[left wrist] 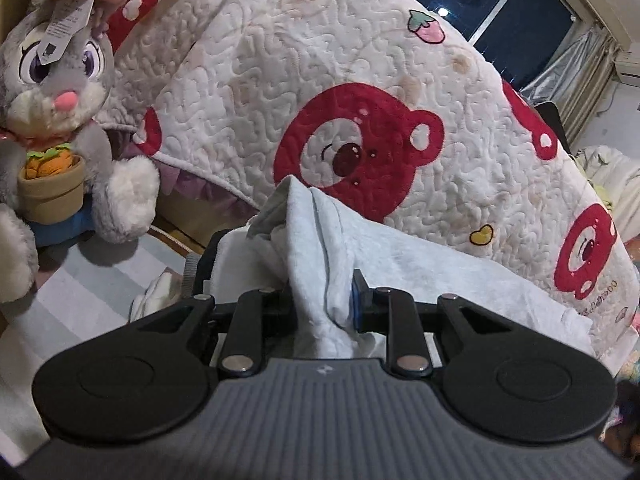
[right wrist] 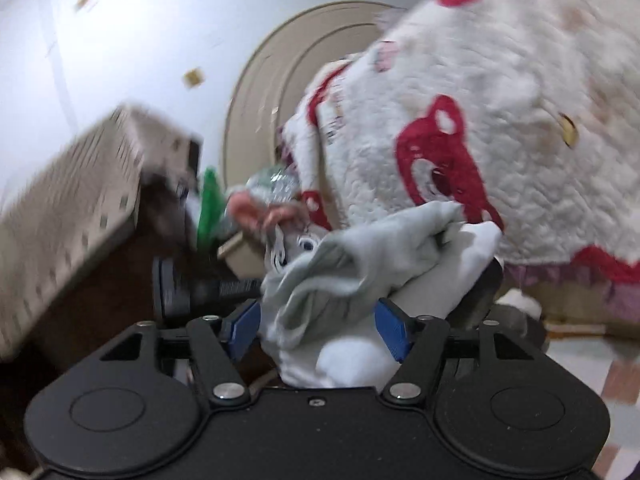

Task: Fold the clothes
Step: 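Lift the folded T-shirt with both tools and carry it onto the clothes stack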

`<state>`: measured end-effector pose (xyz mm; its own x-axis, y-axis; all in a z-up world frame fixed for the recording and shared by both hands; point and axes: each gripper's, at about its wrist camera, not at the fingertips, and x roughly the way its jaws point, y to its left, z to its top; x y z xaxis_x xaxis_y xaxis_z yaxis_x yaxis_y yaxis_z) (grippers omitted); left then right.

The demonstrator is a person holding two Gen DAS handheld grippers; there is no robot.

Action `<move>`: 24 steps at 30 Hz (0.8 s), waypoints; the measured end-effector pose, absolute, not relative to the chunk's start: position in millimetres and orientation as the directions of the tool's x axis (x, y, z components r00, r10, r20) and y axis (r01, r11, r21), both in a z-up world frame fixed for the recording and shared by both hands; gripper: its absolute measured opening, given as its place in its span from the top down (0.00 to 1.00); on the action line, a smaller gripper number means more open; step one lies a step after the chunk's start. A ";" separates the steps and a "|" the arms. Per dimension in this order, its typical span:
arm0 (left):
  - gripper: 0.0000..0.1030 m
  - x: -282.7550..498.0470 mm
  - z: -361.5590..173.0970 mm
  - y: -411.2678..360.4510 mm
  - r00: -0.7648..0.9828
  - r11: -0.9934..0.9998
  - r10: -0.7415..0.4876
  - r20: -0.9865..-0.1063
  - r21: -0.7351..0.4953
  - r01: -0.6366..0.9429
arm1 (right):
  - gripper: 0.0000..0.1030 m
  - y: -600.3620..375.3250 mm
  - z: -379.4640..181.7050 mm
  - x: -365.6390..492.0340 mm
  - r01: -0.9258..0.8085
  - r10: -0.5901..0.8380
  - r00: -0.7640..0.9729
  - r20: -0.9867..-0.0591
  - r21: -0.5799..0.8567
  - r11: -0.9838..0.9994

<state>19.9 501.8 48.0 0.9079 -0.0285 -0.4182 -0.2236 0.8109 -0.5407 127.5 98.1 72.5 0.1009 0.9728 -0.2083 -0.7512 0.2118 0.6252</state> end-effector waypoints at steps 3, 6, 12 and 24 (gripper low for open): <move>0.79 17.7 47.5 501.7 0.911 0.808 -0.030 -0.411 -0.547 -0.220 | 0.29 107.7 65.1 166.0 -0.618 0.977 0.092 -0.190 0.758 0.206; 0.79 15.9 47.7 502.0 0.913 0.809 -0.041 -0.406 -0.549 -0.208 | 0.26 131.4 56.4 192.2 -0.560 0.969 0.062 -0.239 0.795 0.232; 0.79 13.2 56.3 505.7 0.939 0.762 -0.124 -0.321 -0.637 -0.117 | 0.69 174.4 36.3 219.3 -0.513 0.967 -0.019 -0.255 0.833 0.209; 0.60 -18.0 54.3 483.1 0.909 0.834 0.211 -0.359 -0.419 -0.359 | 0.69 161.5 35.9 176.3 -0.828 0.915 0.218 -0.341 0.432 0.358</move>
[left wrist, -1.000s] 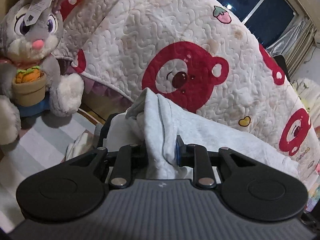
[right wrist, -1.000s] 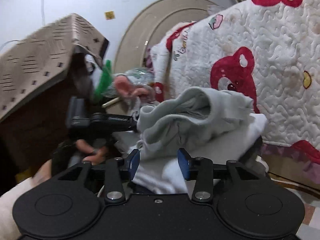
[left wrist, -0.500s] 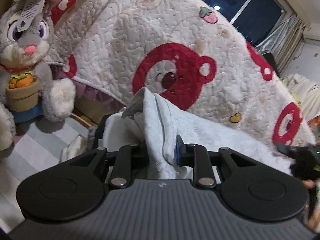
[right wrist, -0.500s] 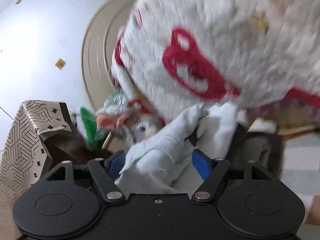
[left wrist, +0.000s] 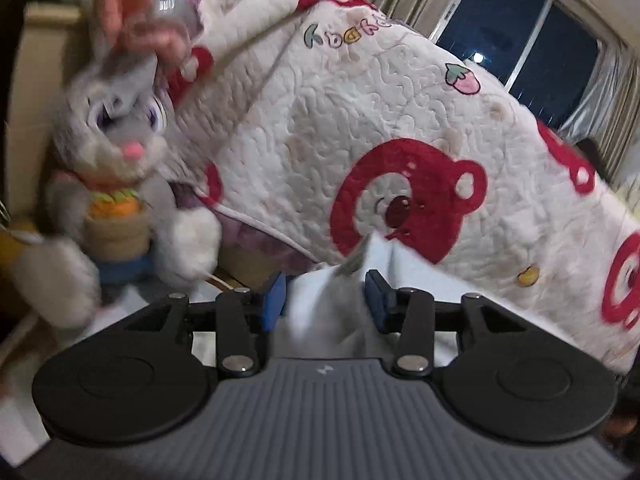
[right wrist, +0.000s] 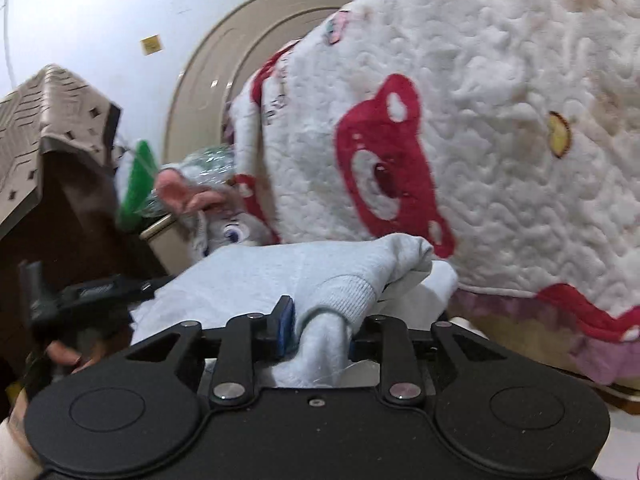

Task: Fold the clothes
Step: 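Lift the folded T-shirt with both tools and carry it onto the clothes stack, then lower the T-shirt onto the stack and open both tools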

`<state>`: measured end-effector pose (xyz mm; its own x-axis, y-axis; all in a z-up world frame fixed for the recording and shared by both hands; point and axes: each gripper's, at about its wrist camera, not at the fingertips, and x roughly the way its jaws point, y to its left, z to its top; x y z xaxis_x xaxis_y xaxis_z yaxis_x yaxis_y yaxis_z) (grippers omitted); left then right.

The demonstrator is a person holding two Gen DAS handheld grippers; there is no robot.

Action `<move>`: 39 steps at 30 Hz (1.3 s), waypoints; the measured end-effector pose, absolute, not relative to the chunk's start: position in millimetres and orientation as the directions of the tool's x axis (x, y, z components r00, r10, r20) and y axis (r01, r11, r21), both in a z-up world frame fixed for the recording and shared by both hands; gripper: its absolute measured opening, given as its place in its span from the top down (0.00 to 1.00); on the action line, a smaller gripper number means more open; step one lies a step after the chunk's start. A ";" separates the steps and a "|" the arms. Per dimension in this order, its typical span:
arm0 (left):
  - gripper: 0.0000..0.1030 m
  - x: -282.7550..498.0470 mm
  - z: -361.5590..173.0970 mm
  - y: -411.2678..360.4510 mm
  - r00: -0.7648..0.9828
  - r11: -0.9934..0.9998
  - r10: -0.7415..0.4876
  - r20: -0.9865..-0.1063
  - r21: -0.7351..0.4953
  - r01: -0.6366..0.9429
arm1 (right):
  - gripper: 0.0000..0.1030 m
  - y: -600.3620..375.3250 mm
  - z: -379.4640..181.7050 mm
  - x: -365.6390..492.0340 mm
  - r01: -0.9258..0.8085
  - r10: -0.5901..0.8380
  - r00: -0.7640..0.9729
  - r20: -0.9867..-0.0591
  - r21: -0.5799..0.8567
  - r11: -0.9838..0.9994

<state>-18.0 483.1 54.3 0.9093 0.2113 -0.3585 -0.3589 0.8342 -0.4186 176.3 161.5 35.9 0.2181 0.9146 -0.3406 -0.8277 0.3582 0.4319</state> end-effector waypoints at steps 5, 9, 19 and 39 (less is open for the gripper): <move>0.60 -30.2 87.7 441.3 0.893 0.924 0.309 -0.327 -0.121 -0.364 | 0.60 155.3 54.5 154.0 -0.865 0.867 0.315 -0.386 0.260 0.430; 0.60 -28.8 111.7 433.6 0.929 0.939 0.254 -0.270 -0.163 -0.304 | 0.53 153.7 67.2 122.2 -0.866 0.829 0.458 -0.321 0.052 0.498; 0.67 11.3 38.8 417.4 0.873 0.944 0.205 -0.442 -0.145 -0.296 | 0.53 143.5 93.2 76.3 -0.883 0.874 0.465 -0.139 -0.139 0.447; 0.65 13.6 29.4 407.9 0.847 0.933 0.211 -0.488 -0.158 -0.323 | 0.47 148.3 -5.4 107.0 -0.940 0.917 0.268 -0.297 0.130 0.317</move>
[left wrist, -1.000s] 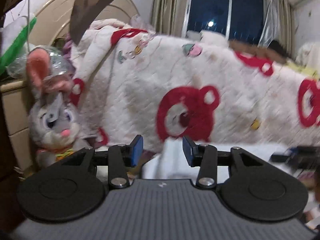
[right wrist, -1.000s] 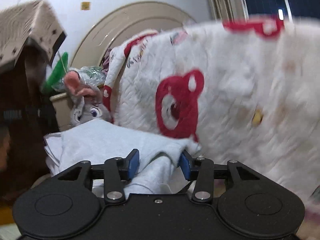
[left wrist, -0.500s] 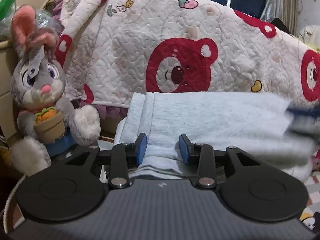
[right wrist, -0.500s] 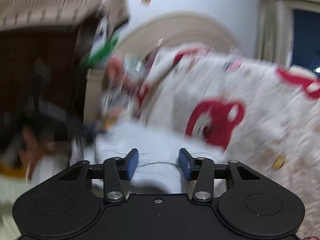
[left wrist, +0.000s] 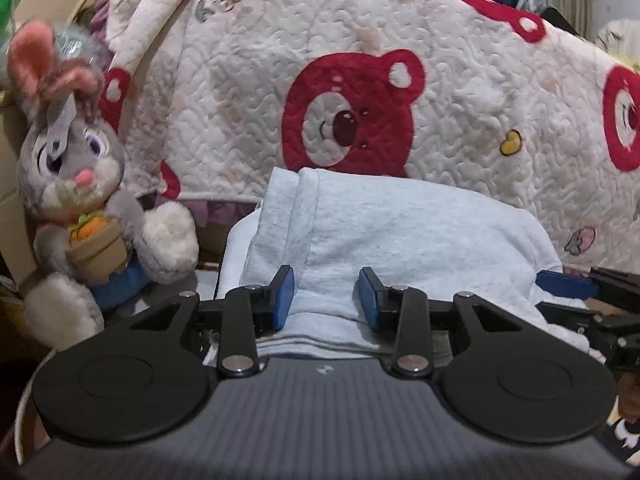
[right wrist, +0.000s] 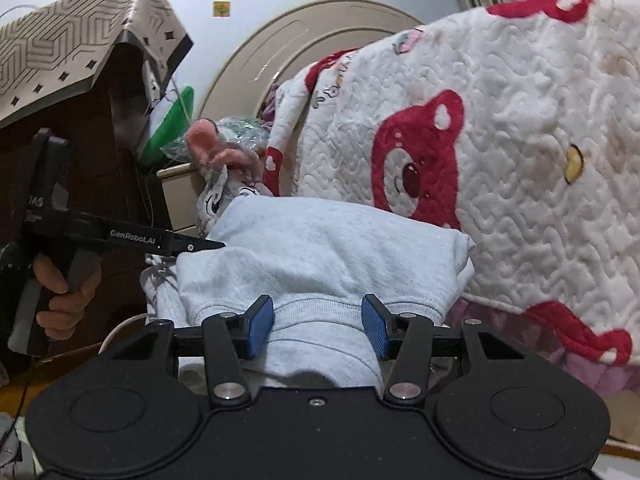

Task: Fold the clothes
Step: 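Lower the T-shirt onto the stack and open both tools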

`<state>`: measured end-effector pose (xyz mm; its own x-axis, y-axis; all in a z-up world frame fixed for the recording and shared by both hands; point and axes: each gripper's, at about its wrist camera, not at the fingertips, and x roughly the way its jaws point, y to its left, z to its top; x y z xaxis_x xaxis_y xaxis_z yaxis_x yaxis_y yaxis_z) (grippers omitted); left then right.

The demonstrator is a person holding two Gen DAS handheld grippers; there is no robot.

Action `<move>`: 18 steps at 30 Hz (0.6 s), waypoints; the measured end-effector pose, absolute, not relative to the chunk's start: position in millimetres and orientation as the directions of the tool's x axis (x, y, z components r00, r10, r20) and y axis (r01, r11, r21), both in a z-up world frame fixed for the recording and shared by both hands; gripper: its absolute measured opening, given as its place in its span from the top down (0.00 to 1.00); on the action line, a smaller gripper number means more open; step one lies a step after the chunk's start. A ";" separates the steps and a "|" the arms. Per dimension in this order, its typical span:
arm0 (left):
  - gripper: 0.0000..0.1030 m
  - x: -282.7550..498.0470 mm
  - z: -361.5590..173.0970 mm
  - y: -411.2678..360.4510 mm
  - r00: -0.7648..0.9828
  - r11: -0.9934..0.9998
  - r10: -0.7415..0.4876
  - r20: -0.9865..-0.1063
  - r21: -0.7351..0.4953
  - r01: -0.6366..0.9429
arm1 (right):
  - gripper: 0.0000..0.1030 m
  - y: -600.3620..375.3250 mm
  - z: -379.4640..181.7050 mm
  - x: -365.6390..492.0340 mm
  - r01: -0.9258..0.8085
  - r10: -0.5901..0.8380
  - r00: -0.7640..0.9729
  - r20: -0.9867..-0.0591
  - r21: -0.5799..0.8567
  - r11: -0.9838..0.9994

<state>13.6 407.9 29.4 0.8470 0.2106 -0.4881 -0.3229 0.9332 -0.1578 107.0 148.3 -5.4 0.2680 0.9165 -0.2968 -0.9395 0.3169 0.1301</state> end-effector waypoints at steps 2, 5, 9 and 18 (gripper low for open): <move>0.65 9.5 25.2 418.0 0.848 0.921 0.198 -0.492 -0.202 -0.333 | 0.47 154.2 -3.4 103.6 -0.944 0.914 0.272 -0.302 0.099 0.314; 0.65 7.8 14.7 426.6 0.839 0.898 0.174 -0.515 -0.266 -0.350 | 0.47 159.9 -6.8 96.7 -0.947 0.907 0.284 -0.311 0.058 0.316; 0.65 -0.6 8.8 427.7 0.849 0.890 0.164 -0.502 -0.296 -0.347 | 0.47 158.3 -9.8 86.4 -0.943 0.898 0.302 -0.319 0.038 0.330; 0.46 -30.0 48.2 382.9 0.857 0.930 0.225 -0.463 -0.160 -0.331 | 0.33 159.9 60.6 66.8 -0.954 0.900 0.287 -0.329 -0.018 0.298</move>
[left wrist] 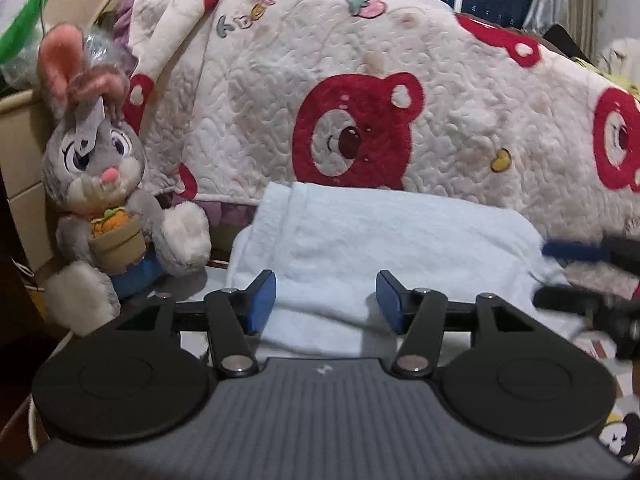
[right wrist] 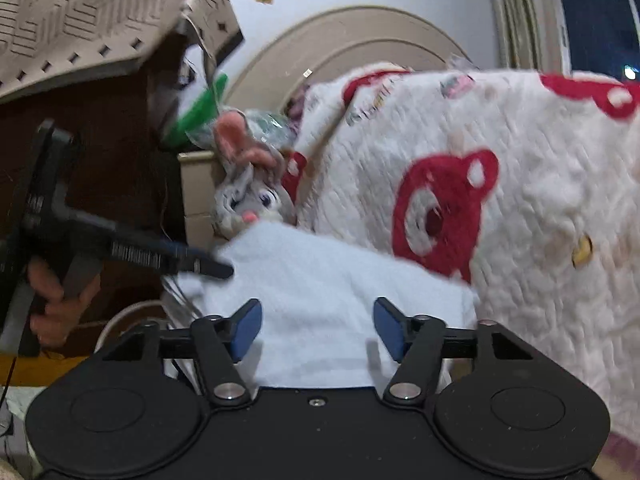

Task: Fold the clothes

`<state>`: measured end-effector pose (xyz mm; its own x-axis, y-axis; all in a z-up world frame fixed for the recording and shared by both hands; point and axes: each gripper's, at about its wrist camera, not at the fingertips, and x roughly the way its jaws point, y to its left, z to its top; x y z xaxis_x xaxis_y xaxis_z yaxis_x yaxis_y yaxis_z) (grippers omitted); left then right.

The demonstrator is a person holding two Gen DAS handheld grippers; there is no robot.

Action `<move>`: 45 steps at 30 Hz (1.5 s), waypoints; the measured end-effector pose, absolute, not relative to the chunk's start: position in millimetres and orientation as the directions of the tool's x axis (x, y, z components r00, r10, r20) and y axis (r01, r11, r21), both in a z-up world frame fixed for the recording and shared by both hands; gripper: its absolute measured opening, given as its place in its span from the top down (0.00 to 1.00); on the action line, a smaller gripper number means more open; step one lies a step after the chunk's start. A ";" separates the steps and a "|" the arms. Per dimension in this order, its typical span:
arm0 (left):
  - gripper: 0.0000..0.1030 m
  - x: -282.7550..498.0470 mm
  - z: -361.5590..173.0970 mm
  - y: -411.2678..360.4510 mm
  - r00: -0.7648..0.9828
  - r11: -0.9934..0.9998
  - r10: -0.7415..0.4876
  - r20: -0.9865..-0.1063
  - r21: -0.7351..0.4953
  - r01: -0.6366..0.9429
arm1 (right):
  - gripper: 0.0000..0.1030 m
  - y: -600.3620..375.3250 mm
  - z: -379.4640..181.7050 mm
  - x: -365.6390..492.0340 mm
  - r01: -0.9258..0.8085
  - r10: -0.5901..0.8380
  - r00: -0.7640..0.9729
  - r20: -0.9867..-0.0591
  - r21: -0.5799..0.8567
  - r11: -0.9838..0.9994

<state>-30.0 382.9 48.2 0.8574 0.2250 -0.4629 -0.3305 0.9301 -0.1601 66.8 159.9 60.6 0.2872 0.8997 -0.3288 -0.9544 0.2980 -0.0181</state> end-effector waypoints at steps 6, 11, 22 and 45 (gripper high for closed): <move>0.43 -35.1 37.2 365.5 0.856 0.938 0.229 -0.464 -0.129 -0.321 | 0.23 204.7 51.5 101.0 -0.950 0.842 0.288 -0.456 -0.026 0.311; 0.42 -35.9 38.0 363.4 0.857 0.938 0.228 -0.463 -0.133 -0.321 | 0.19 200.5 34.6 109.1 -0.943 0.849 0.310 -0.427 -0.026 0.332; 0.13 -73.0 48.6 319.5 0.772 0.855 0.282 -0.570 -0.215 -0.471 | 0.19 122.0 50.7 47.7 -0.926 0.899 0.301 -0.317 0.129 0.355; 0.00 -97.4 -15.2 162.1 0.562 0.783 0.295 -0.773 -0.142 -0.606 | 0.17 -7.2 5.7 5.3 -0.809 0.760 0.421 -0.495 0.174 0.561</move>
<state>-97.4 162.1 -15.2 0.5616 0.2947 -0.7732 -0.6060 0.7827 -0.1419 5.3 -7.2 5.7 0.4210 0.7603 -0.4946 -0.8091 0.5613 0.1742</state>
